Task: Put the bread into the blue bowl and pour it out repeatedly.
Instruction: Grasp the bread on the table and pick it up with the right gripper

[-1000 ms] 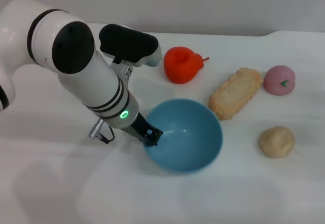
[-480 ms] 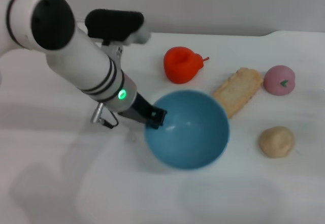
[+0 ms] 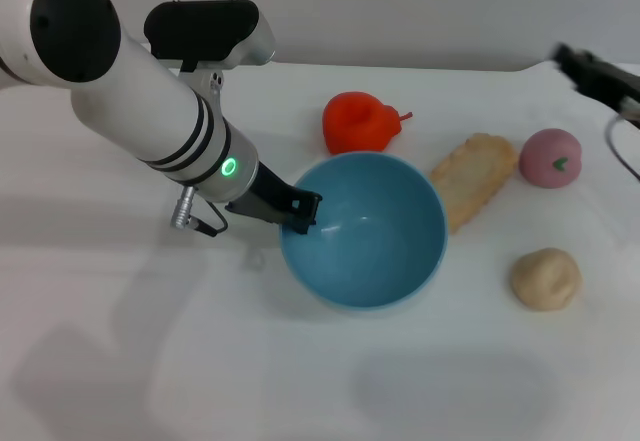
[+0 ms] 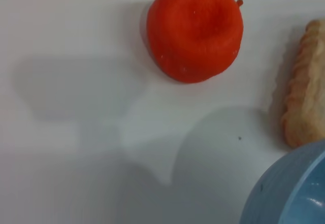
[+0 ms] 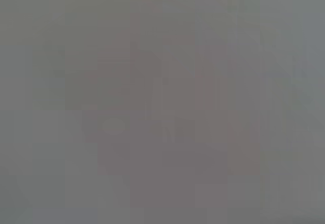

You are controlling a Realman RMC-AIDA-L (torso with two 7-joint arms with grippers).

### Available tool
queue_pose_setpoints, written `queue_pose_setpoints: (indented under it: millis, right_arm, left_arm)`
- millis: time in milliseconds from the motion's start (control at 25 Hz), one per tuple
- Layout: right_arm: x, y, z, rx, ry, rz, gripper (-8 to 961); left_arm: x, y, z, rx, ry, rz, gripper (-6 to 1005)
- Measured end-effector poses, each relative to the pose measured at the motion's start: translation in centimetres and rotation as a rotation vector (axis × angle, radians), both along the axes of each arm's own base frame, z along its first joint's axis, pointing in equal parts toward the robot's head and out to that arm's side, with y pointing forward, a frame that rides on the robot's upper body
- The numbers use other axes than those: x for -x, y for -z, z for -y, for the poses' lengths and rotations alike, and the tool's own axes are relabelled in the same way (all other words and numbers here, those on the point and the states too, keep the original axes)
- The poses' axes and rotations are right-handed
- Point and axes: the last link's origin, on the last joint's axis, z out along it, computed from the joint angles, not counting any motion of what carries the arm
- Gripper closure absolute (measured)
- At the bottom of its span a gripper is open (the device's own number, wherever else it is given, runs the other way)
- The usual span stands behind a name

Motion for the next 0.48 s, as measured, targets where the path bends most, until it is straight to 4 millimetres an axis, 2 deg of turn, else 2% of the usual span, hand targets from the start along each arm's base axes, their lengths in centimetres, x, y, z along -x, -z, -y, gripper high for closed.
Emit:
queue_pose_setpoints:
  millis: [200, 320, 480]
  right_arm:
    - [4.5, -0.8, -0.8, 0.263, -0.122, -0.011, 531]
    - [5.8, -1.5, -1.1, 0.383, -0.102, 0.048, 531]
    - [6.4, -2.3, -1.3, 0.540, 0.009, 0.197, 531]
  left_arm:
    - [-0.1, 0.0, -0.1, -0.004, 0.011, 0.000, 1000]
    - [-0.2, 0.0, -0.3, -0.018, 0.024, 0.007, 1000]
    - [-0.4, 0.0, -0.5, -0.019, 0.033, 0.008, 1000]
